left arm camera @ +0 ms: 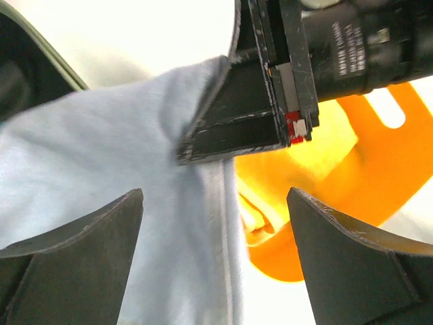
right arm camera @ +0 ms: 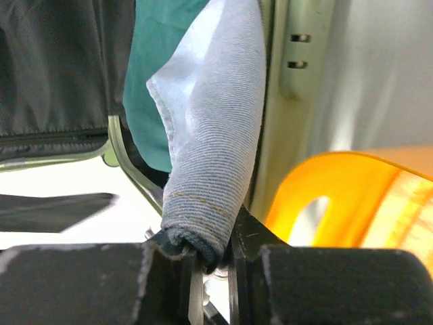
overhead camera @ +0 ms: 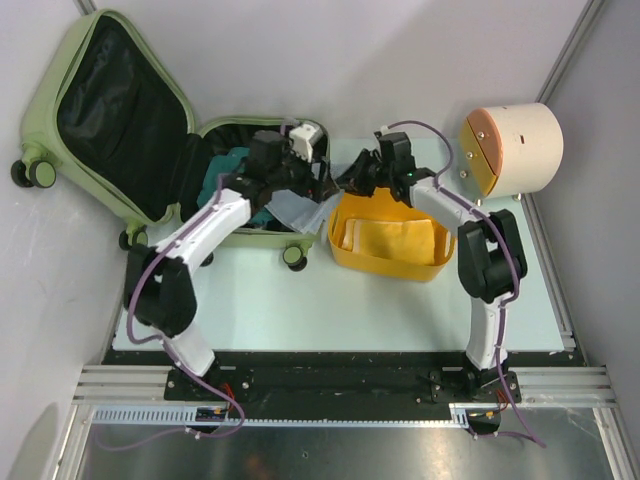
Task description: Open, take out, and arrange the luggage
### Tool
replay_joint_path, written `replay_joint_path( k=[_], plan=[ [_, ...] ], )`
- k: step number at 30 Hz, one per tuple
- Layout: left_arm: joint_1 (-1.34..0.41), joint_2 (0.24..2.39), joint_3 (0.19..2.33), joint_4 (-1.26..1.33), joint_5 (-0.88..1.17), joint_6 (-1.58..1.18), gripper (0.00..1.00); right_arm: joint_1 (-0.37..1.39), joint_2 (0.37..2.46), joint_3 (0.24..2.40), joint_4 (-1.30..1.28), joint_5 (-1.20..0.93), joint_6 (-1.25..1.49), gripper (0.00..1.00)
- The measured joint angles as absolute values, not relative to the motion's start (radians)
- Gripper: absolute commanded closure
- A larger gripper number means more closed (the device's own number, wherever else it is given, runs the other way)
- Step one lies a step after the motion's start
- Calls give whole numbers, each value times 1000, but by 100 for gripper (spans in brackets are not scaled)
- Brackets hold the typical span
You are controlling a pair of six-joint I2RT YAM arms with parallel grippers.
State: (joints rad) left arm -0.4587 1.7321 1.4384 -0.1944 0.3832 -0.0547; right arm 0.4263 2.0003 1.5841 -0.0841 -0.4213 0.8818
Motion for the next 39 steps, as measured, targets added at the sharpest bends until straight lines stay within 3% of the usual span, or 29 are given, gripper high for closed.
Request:
replay_joint_path(
  k=[6,11,19,32,36,37,39],
  plan=[
    [-358,1586,1439,-213,465,-55,11,340,1961,1586,-251,-564,778,100],
    [-284,1593,1447,-233,528,-67,10,267,1925,1592,-416,-650,663,100],
    [-240,1781,1502,-299,625,-115,1,157,1925,1641,-617,-674,501,100],
    [-241,2081,1699,-316,796,-255,1,151,1932,1669,-657,-663,425,100],
    [-251,2117,1700,-318,849,-293,12,151,1943,1670,-661,-663,424,100],
    [-256,2122,1700,-318,862,-300,25,152,1945,1670,-661,-663,424,100],
    [-268,2126,1700,-318,889,-316,41,153,1948,1672,-662,-663,423,100]
  ],
)
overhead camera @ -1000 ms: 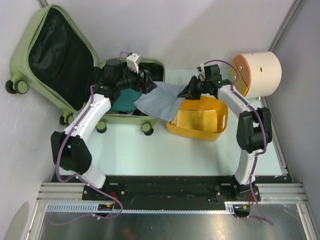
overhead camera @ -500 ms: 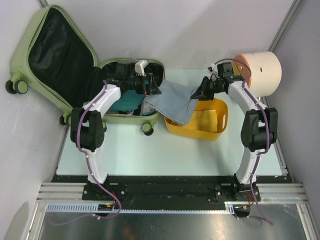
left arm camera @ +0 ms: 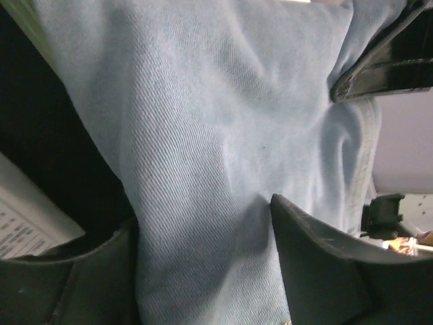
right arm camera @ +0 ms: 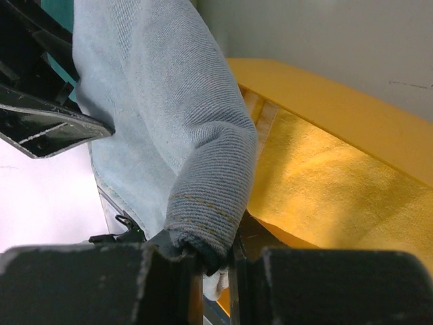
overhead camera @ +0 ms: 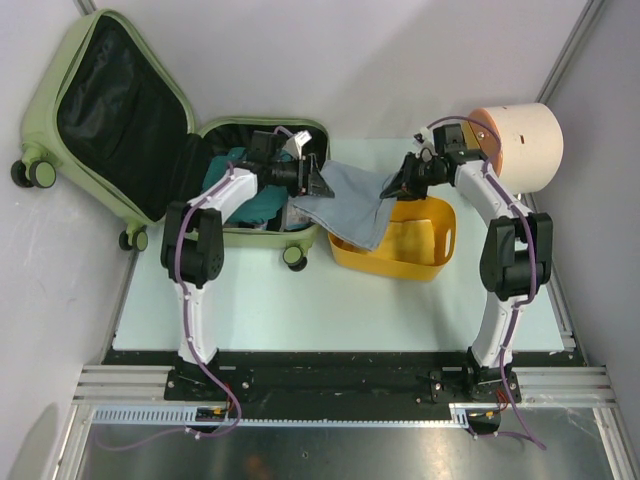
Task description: Open, take out, and arrange the luggage
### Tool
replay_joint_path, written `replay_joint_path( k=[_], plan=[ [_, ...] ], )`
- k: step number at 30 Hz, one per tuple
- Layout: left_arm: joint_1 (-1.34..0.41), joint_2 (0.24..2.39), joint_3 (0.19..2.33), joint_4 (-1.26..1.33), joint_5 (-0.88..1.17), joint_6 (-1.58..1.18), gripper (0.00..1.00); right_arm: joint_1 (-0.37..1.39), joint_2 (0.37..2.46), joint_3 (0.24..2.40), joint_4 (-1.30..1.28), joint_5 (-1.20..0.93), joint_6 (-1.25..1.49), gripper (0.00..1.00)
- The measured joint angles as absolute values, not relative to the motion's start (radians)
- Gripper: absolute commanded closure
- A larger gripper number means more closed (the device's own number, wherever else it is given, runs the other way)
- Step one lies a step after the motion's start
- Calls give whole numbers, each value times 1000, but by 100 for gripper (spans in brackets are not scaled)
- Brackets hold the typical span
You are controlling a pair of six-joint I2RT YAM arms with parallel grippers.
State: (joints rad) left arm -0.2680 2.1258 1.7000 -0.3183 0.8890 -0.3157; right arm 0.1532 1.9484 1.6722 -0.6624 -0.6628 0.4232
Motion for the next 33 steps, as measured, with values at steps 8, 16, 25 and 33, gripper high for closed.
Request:
replay_joint_path(
  k=[8,16,25,33],
  plan=[
    [-273,2094,1680,-317,885,-313,100,166,1958,1699,-665,-659,410,100],
    [-330,1905,1603,-323,831,-324,100,169,1956,1773,-756,-631,360,100],
    [-515,1843,1574,-325,638,-376,100,92,1906,1790,-961,-522,228,100],
    [-642,1959,1613,-324,467,-392,100,60,1904,1728,-1010,-358,99,100]
  ],
)
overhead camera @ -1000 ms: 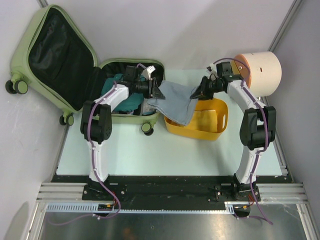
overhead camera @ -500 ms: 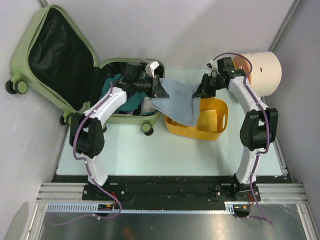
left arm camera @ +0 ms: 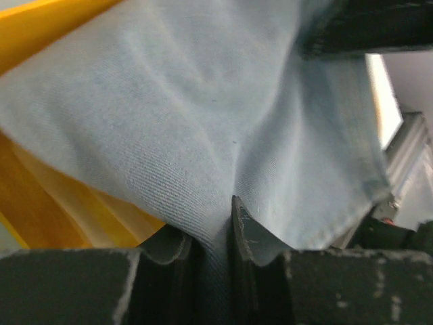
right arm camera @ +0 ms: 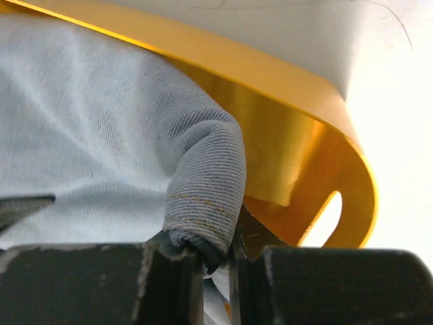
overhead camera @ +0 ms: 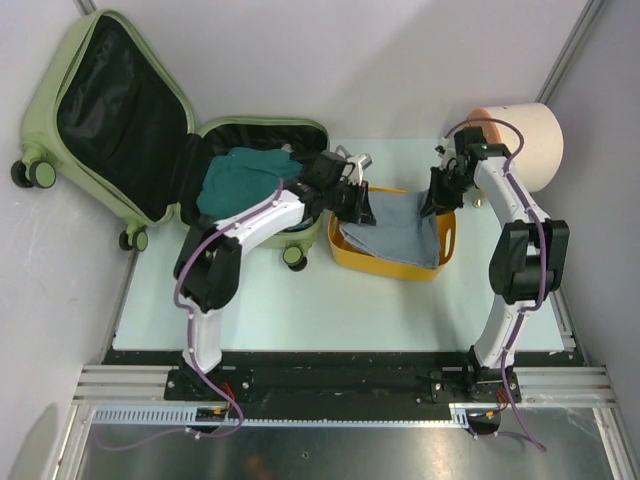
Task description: Open, take out, and arrange the luggage
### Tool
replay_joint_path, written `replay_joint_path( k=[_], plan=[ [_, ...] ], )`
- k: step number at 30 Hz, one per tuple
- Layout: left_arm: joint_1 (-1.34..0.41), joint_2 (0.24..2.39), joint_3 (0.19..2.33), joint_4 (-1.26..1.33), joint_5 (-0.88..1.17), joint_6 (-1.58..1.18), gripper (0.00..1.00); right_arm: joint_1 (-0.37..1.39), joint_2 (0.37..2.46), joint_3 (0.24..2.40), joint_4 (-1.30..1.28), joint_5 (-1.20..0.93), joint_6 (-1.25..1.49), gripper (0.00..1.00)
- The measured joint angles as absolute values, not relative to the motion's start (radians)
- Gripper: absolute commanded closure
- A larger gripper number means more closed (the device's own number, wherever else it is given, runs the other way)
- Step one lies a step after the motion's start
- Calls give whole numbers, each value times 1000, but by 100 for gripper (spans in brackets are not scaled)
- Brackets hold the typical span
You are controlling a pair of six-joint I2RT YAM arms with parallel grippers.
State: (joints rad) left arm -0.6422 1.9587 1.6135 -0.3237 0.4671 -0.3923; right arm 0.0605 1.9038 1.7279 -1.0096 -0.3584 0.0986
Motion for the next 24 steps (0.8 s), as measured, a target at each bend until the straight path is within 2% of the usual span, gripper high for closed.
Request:
replay_joint_path(
  k=[5,8,10,11,13,14,15,16,17,18,21,24],
  plan=[
    [-639,2065,1624,-325,416,-392,100,76,1927,1694,-984,-299,56,100],
    [-640,2105,1624,-326,386,-387,86,109,1957,1694,-958,-260,35,97],
    [-643,2120,1624,-328,364,-382,81,132,1974,1694,-944,-227,27,98],
    [-645,2124,1624,-328,354,-381,73,143,1979,1690,-932,-206,24,96],
    [-648,2127,1625,-331,340,-374,59,156,1981,1676,-910,-173,21,71],
    [-648,2127,1628,-333,338,-366,40,162,1981,1674,-904,-161,20,60],
    [-648,2127,1632,-335,336,-358,31,165,1982,1674,-899,-154,20,45],
    [-649,2127,1636,-335,335,-344,25,166,1983,1674,-895,-147,23,41],
    [-649,2127,1641,-336,336,-336,12,165,1987,1680,-896,-143,19,37],
    [-649,2122,1643,-333,336,-329,8,165,1989,1687,-896,-138,15,33],
    [-651,2084,1643,-350,337,-286,1,164,1990,1717,-902,-142,9,24],
    [-647,1992,1642,-370,337,-244,0,161,1977,1734,-904,-167,8,20]
  ],
)
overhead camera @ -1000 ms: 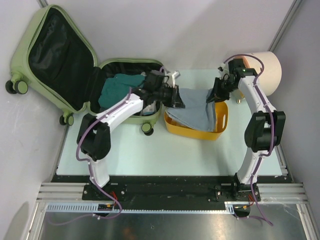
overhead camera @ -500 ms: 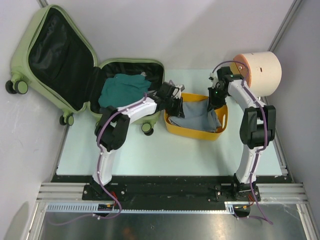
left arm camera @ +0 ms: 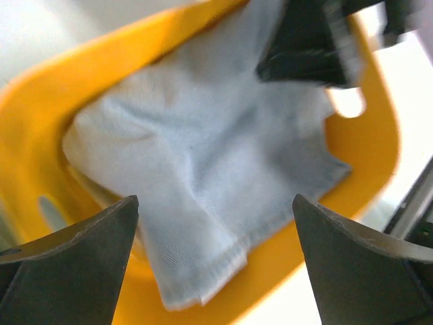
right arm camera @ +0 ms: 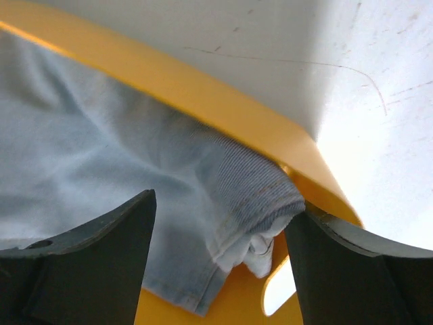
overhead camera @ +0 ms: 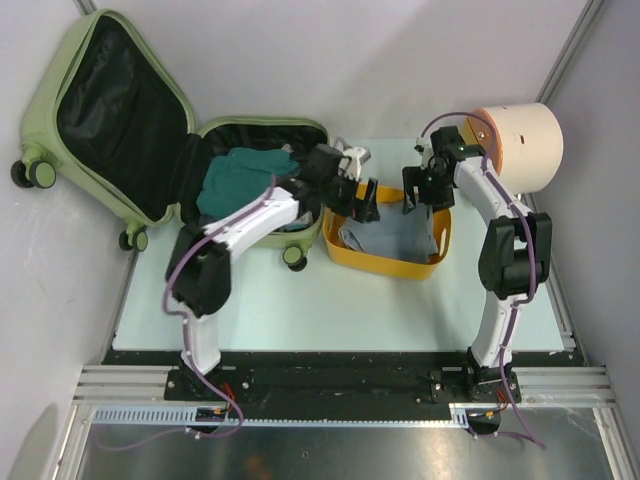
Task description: Open, take out, and arrange the luggage
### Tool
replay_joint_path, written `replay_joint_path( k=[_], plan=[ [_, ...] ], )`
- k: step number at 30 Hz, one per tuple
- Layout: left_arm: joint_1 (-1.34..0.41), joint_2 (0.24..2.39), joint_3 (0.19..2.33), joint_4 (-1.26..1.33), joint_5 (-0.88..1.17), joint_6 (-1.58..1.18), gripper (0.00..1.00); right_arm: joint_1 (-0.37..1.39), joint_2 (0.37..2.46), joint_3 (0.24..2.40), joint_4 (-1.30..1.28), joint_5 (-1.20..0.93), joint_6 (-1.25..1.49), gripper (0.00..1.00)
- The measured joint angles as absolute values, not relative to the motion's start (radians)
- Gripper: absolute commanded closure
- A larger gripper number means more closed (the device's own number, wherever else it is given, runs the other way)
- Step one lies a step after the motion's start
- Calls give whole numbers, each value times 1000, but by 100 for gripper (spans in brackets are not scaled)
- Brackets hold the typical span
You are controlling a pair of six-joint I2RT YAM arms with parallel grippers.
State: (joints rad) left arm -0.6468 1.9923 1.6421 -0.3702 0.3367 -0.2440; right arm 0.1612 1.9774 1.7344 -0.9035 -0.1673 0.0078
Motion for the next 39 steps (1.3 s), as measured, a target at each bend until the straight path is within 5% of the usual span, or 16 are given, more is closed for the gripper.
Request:
replay_joint_path(
  k=[10,21,35,39],
  plan=[
    [-376,1592,1620,-357,369,-120,0,171,1790,1732,-827,-315,23,16],
    [-121,1757,1546,-619,274,252,0,313,1850,1766,-615,-435,173,18],
    [-105,1956,1579,-725,264,559,1,433,2073,1944,-493,-503,297,18],
    [-116,2004,1616,-732,262,579,31,444,2106,1968,-467,-503,320,18]
  ],
)
